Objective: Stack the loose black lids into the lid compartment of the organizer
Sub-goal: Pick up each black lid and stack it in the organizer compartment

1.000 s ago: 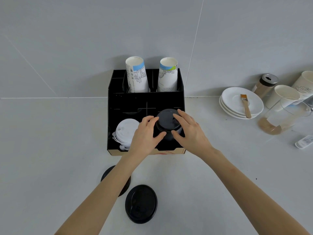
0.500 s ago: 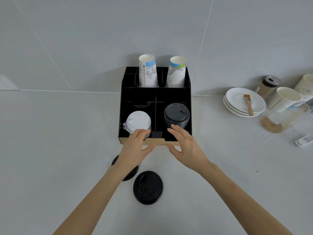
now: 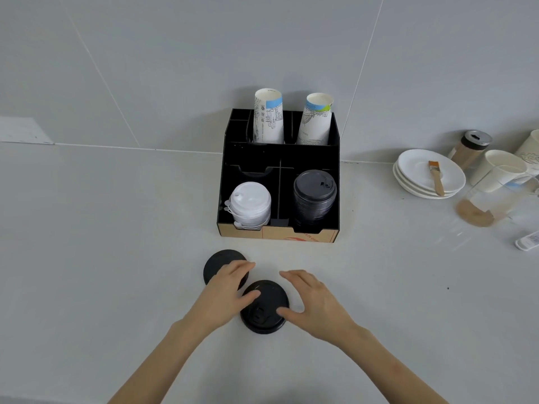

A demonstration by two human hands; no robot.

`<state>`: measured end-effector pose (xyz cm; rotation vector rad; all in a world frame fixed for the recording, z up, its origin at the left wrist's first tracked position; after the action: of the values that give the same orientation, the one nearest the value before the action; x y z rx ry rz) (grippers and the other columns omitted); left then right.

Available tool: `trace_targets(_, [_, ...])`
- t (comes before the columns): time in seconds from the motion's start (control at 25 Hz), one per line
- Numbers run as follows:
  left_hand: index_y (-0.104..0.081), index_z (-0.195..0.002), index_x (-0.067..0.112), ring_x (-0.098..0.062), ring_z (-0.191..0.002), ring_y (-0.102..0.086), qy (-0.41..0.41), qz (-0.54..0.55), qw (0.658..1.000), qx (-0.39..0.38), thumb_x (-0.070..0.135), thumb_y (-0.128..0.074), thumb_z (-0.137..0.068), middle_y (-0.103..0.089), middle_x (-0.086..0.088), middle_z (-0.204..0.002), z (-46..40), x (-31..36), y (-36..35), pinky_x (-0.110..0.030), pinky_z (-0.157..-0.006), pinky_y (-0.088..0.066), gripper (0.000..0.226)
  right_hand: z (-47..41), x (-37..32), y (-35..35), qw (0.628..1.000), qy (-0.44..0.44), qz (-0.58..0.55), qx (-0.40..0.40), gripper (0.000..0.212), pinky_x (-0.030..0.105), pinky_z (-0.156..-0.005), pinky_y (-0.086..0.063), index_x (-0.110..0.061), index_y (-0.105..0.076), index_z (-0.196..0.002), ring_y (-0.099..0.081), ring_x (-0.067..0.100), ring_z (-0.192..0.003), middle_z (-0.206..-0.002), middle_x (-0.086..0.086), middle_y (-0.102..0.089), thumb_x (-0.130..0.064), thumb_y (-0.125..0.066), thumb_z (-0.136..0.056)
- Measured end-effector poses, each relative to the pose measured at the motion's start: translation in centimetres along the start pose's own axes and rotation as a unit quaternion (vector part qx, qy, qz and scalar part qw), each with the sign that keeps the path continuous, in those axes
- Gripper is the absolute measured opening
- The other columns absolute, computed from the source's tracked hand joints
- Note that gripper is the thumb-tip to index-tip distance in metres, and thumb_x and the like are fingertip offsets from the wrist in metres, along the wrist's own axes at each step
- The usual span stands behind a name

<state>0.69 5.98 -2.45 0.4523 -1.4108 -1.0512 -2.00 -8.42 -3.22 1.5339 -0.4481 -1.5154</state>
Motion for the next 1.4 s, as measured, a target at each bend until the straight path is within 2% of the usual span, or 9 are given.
trace_targets(0.2, [-0.03,-0.135,0.017,-0.016,-0.13,-0.032,0.002,-0.005,0.999,-0.032,0.03,-0.055,-0.086,-0.035,0.001,-0.143,0.7,-0.4,-1.2,-0.028,-0.107,-0.028,0.056,0.5,-0.4,-2.4,0.999,0.004,0.013,-0.032,0.066,0.028,-0.108,-0.026,-0.021,-0.026,-0.135,-0.033,0.018,-0.128,-0.141,0.001,-0.033,-0.036,-0.059,-0.08])
trace_targets(0.44, [-0.033,-0.133,0.016,-0.017,-0.127,-0.035,0.004,-0.014,0.999,-0.044,0.028,-0.054,-0.086,-0.039,-0.001,-0.14,1.1,-0.7,-2.3,-0.026,-0.106,-0.03,0.053,0.6,-0.3,-3.1,1.0,0.0,0.017,-0.014,0.063,0.029,-0.108,-0.027,-0.02,-0.025,-0.136,-0.031,0.02,-0.129,-0.142,0.003,-0.03,-0.028,-0.057,-0.082])
trace_targets(0.8, [-0.027,-0.136,0.017,-0.014,-0.128,-0.032,-0.004,0.006,0.999,-0.044,0.028,-0.054,-0.086,-0.034,-0.001,-0.139,0.9,0.2,-3.3,-0.02,-0.105,-0.027,0.058,0.8,2.6,-0.8,0.997,-0.049,-0.022,0.059,0.048,0.029,-0.106,-0.035,-0.015,-0.038,-0.129,-0.039,0.02,-0.124,-0.135,0.003,-0.042,-0.014,-0.055,-0.084])
trace_targets(1.0, [-0.026,-0.136,0.017,-0.012,-0.117,-0.041,-0.021,0.021,0.998,-0.052,0.024,-0.053,-0.087,-0.035,-0.003,-0.133,0.7,1.6,-4.4,-0.01,-0.092,-0.026,0.056,0.9,4.5,0.9,0.99,-0.078,-0.048,0.109,0.038,0.033,-0.097,-0.043,-0.009,-0.048,-0.12,-0.046,0.026,-0.118,-0.127,0.009,-0.049,-0.002,-0.052,-0.083])
trace_targets(1.24, [-0.027,-0.135,0.019,-0.016,-0.114,-0.045,-0.009,0.018,0.999,-0.024,0.025,-0.056,-0.085,-0.039,-0.005,-0.128,-0.8,2.0,-4.2,-0.023,-0.096,-0.036,0.058,0.8,4.3,0.8,0.989,-0.068,-0.062,0.117,0.036,0.03,-0.1,-0.04,-0.008,-0.046,-0.123,-0.048,0.023,-0.116,-0.127,0.008,-0.051,-0.006,-0.048,-0.087])
trace_targets(1.4, [-0.017,-0.138,0.021,-0.019,-0.125,-0.033,-0.031,-0.02,0.999,-0.04,0.029,-0.058,-0.084,-0.028,-0.003,-0.141,-1.5,2.6,-4.2,-0.028,-0.104,-0.033,0.069,0.5,4.0,0.7,0.991,-0.054,-0.069,0.106,0.04,0.026,-0.105,-0.034,-0.011,-0.043,-0.126,-0.04,0.019,-0.125,-0.135,0.004,-0.047,-0.008,-0.049,-0.086])
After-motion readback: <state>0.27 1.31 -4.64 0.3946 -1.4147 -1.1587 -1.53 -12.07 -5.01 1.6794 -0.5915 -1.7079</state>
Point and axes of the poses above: each hand's wrist, its own z-axis away from the middle knuckle, its own y-axis out of the back of the hand, x = y × z, the point moved 7 cm from there along -z, towards the middle knuckle
